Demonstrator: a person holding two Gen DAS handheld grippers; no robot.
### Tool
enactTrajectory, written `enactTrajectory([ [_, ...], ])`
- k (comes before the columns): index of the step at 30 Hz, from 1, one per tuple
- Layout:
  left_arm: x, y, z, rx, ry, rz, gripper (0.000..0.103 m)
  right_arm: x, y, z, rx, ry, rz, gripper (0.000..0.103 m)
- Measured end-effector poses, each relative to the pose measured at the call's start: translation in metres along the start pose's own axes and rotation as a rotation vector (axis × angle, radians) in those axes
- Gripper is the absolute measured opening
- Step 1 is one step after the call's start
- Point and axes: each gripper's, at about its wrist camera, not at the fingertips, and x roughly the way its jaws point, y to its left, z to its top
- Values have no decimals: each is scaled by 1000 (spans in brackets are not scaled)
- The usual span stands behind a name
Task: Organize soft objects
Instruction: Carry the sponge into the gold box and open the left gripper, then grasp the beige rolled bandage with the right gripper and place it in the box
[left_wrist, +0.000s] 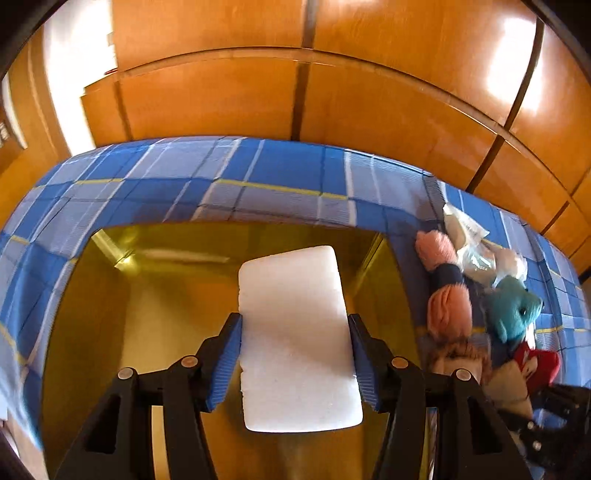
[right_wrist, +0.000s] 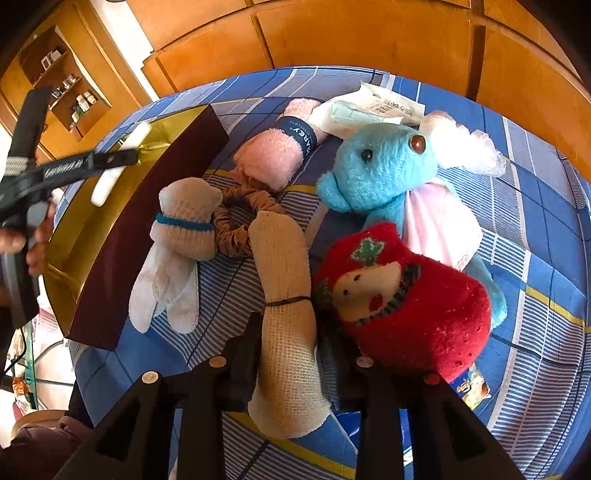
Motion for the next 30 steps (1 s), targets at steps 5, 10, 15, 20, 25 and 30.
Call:
enactTrajectory([
  [5, 20, -9, 10, -1, 13, 5, 68, 2, -1, 4, 6, -3, 0, 30],
  [10, 7, -4, -2, -29, -8, 24, 77, 2, -2, 5, 11, -14, 3, 31],
  [15, -29, 0, -27, -44, -52, 59, 77, 1, -1, 6, 12, -26, 4, 31],
  [20, -65, -3, -58, -40, -101, 79, 77, -2, 3, 4, -3, -55, -10, 24],
  [25, -85, 2, -80, -78, -104, 77, 77, -2, 8, 1, -36, -66, -39, 21],
  [30, -96, 6, -94, -87, -113, 105, 77, 1, 6, -1, -25, -46, -38, 20],
])
